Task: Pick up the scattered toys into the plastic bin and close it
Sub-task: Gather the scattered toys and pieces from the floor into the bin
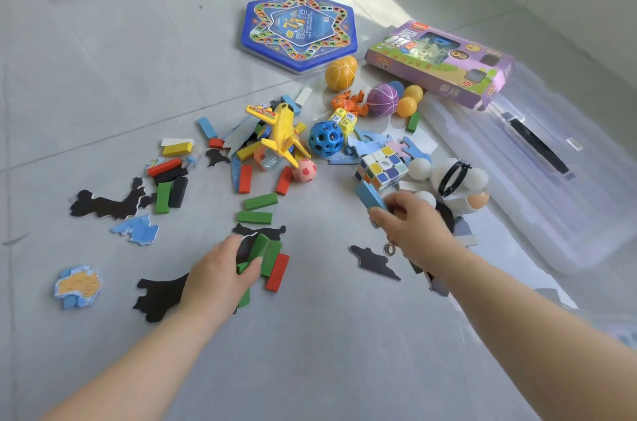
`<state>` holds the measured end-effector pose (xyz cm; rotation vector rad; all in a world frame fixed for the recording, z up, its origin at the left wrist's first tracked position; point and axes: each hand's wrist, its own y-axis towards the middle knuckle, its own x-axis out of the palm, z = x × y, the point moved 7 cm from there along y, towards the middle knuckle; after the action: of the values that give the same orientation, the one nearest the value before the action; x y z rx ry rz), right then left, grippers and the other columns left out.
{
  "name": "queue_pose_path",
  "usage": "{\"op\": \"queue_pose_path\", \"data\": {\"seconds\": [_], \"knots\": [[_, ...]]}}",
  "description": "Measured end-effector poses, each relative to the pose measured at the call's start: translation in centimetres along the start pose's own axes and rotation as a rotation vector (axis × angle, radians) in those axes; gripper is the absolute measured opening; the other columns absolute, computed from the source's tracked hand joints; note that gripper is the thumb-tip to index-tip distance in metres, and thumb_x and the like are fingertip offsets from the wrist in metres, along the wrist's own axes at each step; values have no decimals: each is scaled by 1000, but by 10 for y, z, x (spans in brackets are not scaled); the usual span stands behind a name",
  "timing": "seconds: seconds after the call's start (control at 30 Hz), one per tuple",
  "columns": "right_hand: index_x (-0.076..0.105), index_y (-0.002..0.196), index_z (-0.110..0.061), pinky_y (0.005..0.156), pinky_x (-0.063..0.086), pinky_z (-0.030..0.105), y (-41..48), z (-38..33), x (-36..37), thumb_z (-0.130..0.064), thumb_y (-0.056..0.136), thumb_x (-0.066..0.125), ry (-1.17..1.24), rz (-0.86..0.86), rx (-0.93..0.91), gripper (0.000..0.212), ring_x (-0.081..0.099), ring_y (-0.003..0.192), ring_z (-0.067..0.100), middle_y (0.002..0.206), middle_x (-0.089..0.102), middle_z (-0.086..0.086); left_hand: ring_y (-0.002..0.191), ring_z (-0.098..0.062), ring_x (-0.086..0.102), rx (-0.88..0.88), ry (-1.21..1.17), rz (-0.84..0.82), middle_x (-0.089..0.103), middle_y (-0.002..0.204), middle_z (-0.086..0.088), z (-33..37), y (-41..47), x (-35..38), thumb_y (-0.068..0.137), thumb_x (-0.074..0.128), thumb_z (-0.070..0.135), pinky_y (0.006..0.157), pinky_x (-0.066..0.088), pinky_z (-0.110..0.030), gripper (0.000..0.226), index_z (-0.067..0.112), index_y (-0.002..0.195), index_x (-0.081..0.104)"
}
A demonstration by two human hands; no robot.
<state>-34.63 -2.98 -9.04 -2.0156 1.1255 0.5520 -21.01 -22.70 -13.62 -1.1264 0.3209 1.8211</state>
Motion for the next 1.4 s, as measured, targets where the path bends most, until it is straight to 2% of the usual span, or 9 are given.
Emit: {"op": "queue_pose_path", "data": {"seconds": [0.23,0.33,0.6,0.7,0.93,1.1,1.17,1.27,1.4], "knots": [[57,83,-15,50,39,24,-68,-5,-162,-27,88,56,91,241,-52,13,45,44,11,58,51,0,72,1,54,444,-278,-128,51,71,22,167,-32,2,79,66,18,61,38,-5,33,39,70,42],[57,73,-18,51,39,26,-115,39,-222,-25,88,56,189,398,35,16,45,45,17,56,51,2,72,15,54,639,-344,-232,59,65,14,241,-55,6,74,68,25,60,38,0,27,40,67,46],[57,80,-14,53,38,25,-234,229,-293,-25,91,52,317,693,480,17,43,54,21,64,51,8,58,6,46,1057,-525,-239,50,60,14,430,-142,47,68,59,30,58,35,-6,14,32,70,46],[55,86,-12,51,36,24,-254,285,-278,-24,92,53,286,627,641,13,44,56,18,67,50,5,64,-12,46,1293,-621,-189,46,65,8,491,-206,70,72,64,18,55,34,-19,13,8,78,59],[59,98,-9,64,44,31,-246,354,-243,-16,90,51,319,395,807,14,49,66,19,72,53,4,101,-27,57,1207,265,-368,61,113,0,489,-207,185,89,48,40,71,37,-30,36,17,117,45],[60,115,-5,50,35,21,-240,353,-251,0,91,36,304,336,750,34,46,65,19,92,60,11,119,-21,49,1231,417,-451,56,128,3,478,-196,186,93,41,38,96,40,-31,36,22,125,48],[59,117,-7,53,36,23,-241,348,-262,5,90,33,279,361,698,40,49,80,22,115,60,14,103,-19,59,1336,389,-396,65,110,2,477,-199,177,92,34,30,85,42,-27,34,18,107,62],[61,104,-15,55,35,17,-239,331,-281,5,90,35,265,423,569,36,51,82,16,107,62,5,48,-19,59,1414,245,-247,63,53,2,480,-201,163,73,37,23,48,44,-22,31,14,58,63],[57,79,-27,58,43,19,-223,285,-297,-4,90,43,248,536,352,29,54,69,18,80,62,-6,44,-18,53,1388,33,-76,57,47,2,481,-192,146,72,44,17,56,31,-23,24,12,56,62]]}}
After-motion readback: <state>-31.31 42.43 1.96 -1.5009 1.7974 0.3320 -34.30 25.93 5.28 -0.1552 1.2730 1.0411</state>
